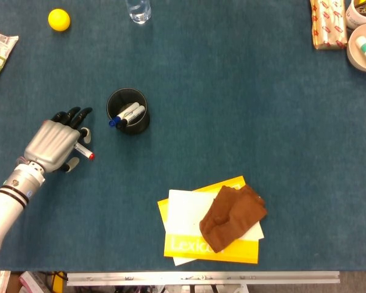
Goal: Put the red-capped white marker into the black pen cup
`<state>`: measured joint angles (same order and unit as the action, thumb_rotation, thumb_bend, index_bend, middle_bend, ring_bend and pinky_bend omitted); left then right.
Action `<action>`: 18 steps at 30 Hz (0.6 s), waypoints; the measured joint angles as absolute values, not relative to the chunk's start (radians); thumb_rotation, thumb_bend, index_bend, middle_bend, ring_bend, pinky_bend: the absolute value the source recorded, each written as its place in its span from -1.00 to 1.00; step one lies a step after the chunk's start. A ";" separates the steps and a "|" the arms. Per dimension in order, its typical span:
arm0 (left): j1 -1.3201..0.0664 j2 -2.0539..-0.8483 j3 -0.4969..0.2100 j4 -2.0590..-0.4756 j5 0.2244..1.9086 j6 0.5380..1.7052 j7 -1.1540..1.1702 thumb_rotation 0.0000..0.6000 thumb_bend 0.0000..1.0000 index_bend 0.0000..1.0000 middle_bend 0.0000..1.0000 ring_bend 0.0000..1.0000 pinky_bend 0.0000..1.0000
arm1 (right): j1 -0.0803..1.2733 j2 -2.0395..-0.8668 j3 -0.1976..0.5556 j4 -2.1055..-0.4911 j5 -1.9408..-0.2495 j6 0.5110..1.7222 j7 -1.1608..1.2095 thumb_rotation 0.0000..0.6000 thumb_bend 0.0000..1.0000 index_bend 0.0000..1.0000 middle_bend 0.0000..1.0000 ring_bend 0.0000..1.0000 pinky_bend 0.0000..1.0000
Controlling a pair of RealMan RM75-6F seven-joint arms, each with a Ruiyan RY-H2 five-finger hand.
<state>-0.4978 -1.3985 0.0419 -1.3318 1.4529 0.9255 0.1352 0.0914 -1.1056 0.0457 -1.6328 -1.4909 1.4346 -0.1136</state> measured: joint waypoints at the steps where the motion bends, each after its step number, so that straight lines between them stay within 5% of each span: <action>1: -0.498 -1.399 0.043 -1.330 1.453 0.925 0.135 1.00 -0.43 -0.21 -1.00 -1.00 -0.69 | 0.091 -1.106 0.046 -1.633 -1.491 1.434 -0.114 1.00 -1.00 -0.75 -0.55 -0.73 -0.41; 18: -0.497 -1.414 0.057 -1.309 1.458 0.933 0.134 1.00 -0.43 -0.10 -1.00 -1.00 -0.69 | 0.091 -1.104 0.047 -1.634 -1.488 1.436 -0.114 1.00 -1.00 -0.75 -0.55 -0.73 -0.41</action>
